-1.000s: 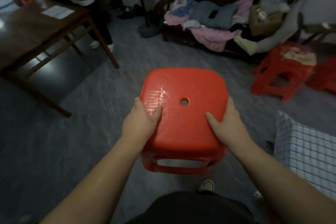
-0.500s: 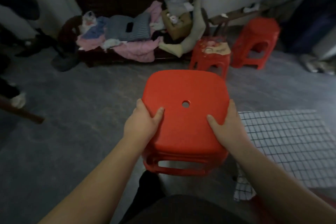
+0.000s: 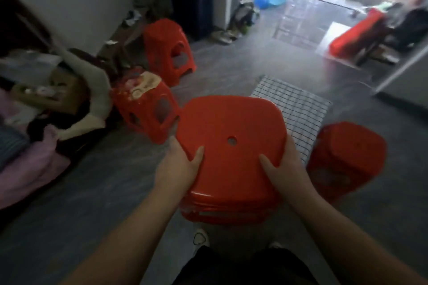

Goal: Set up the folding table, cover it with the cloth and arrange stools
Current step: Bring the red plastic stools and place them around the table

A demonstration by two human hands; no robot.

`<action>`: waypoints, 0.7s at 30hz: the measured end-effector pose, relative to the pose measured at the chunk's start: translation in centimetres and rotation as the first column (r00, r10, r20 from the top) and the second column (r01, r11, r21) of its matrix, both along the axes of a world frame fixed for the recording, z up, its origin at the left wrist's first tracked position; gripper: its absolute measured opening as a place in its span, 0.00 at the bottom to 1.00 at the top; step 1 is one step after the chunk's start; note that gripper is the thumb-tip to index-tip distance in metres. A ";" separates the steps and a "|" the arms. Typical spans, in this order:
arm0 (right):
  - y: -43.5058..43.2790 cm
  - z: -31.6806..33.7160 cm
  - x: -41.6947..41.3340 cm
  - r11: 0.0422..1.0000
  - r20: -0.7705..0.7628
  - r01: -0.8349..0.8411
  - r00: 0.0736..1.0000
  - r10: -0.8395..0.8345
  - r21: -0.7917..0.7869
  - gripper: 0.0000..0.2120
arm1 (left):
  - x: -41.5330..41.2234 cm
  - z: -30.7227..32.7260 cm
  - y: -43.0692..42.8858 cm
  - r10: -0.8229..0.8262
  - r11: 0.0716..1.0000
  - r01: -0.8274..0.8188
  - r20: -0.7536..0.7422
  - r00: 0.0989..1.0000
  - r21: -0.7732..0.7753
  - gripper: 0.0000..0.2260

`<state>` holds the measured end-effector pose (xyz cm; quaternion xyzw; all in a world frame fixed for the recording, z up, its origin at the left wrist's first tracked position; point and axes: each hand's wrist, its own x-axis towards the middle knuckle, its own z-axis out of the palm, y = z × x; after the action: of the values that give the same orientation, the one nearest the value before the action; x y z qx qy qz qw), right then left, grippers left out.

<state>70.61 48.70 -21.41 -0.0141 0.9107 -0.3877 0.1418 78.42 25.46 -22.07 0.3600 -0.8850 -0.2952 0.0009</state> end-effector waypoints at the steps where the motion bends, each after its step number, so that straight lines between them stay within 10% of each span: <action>1: 0.4 0.0 0.7 0.998 0.001 0.062 0.998 -0.062 0.014 0.43 | -0.7 0.2 -0.1 -0.054 0.999 0.054 -0.007 0.999 0.002 0.31; 21: 8.1 -7.4 11.4 0.865 0.044 0.500 0.866 -0.498 -0.039 0.45 | -1.7 -6.5 6.9 -0.504 0.858 0.506 -0.047 0.862 0.090 0.32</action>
<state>82.02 56.81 -28.83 0.2245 0.8711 -0.4337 0.0513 76.69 32.40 -28.57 0.1117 -0.9326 -0.3327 -0.0847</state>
